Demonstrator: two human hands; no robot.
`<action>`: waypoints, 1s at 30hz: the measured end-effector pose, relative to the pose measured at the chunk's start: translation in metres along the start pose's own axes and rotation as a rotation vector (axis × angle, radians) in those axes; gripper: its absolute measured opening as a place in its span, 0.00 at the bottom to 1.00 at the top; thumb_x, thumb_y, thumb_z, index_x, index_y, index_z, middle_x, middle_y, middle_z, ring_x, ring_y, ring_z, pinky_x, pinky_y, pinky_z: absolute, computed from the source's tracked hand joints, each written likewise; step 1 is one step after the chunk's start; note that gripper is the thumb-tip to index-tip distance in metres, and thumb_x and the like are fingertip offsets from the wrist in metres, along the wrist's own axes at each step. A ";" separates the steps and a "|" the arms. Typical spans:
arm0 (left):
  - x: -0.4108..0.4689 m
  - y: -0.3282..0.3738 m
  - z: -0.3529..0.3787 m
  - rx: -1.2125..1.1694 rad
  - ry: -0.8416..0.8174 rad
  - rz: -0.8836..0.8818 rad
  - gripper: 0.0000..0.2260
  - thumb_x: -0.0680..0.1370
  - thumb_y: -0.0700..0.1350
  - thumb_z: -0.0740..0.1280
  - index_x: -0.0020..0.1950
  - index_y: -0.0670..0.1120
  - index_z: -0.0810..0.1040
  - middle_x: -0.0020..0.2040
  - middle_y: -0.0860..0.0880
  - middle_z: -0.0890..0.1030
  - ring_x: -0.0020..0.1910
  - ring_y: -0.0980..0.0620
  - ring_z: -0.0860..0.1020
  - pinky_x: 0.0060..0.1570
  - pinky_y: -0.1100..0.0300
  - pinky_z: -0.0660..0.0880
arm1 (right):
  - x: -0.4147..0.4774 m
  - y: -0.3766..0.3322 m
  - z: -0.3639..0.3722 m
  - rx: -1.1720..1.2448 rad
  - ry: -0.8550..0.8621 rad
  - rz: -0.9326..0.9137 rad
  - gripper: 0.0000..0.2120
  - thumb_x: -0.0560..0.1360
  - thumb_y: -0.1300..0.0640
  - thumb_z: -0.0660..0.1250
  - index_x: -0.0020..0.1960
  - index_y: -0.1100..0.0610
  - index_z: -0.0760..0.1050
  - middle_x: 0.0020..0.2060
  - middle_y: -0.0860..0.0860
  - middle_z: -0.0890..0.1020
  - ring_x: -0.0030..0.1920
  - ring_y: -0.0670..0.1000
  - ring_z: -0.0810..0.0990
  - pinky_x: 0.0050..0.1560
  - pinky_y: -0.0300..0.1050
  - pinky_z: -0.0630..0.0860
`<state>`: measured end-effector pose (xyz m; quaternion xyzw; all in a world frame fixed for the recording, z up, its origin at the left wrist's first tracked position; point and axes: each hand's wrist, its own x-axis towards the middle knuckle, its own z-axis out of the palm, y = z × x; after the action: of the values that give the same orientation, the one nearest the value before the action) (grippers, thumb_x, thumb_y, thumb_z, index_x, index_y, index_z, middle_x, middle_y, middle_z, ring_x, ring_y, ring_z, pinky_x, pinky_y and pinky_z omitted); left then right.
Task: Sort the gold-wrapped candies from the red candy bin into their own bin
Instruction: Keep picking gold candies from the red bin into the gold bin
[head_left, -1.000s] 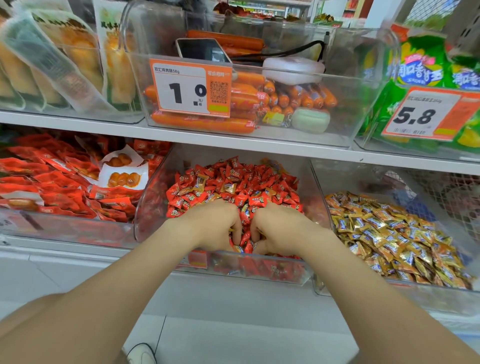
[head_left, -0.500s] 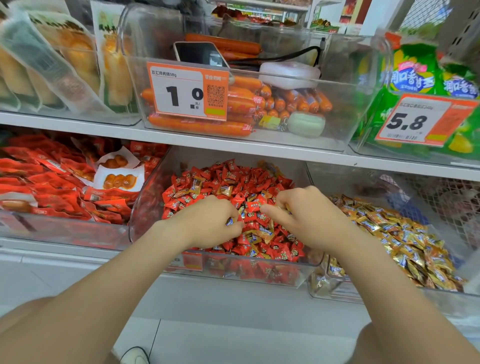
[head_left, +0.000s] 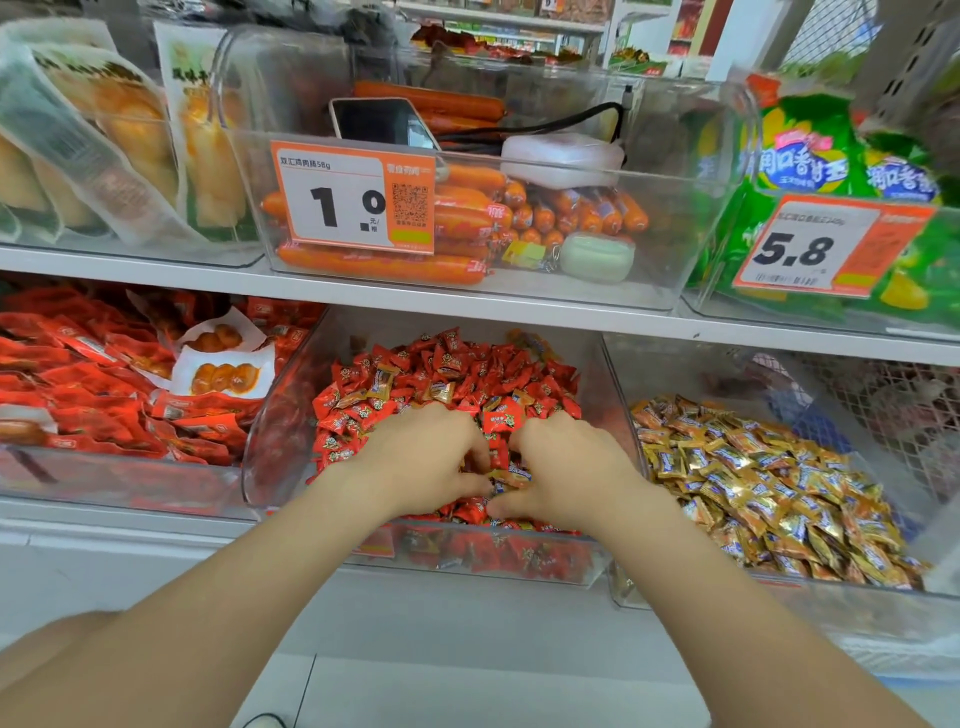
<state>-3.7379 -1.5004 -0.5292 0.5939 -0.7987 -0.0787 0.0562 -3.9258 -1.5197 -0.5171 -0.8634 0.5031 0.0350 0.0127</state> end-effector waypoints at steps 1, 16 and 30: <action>0.002 0.002 0.002 0.045 0.025 -0.022 0.16 0.75 0.63 0.73 0.60 0.60 0.84 0.52 0.57 0.84 0.53 0.50 0.81 0.43 0.56 0.75 | 0.002 -0.003 0.002 -0.009 -0.017 0.013 0.28 0.69 0.31 0.77 0.46 0.54 0.70 0.38 0.48 0.72 0.44 0.56 0.77 0.41 0.48 0.70; -0.004 -0.016 -0.004 0.129 0.031 -0.133 0.06 0.80 0.53 0.69 0.44 0.54 0.79 0.46 0.55 0.79 0.47 0.48 0.80 0.39 0.56 0.73 | -0.005 0.009 -0.005 0.439 0.014 -0.131 0.10 0.80 0.51 0.66 0.42 0.52 0.70 0.31 0.50 0.78 0.32 0.49 0.73 0.37 0.47 0.72; -0.023 0.012 -0.025 -0.949 0.082 -0.167 0.07 0.85 0.52 0.65 0.54 0.51 0.82 0.40 0.52 0.83 0.32 0.50 0.71 0.29 0.57 0.70 | -0.049 0.032 -0.051 1.386 0.084 0.189 0.10 0.82 0.57 0.66 0.54 0.64 0.78 0.33 0.55 0.76 0.28 0.51 0.65 0.26 0.38 0.60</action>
<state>-3.7376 -1.4766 -0.5024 0.5674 -0.6215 -0.4151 0.3457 -3.9751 -1.4958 -0.4622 -0.6094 0.4827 -0.3263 0.5377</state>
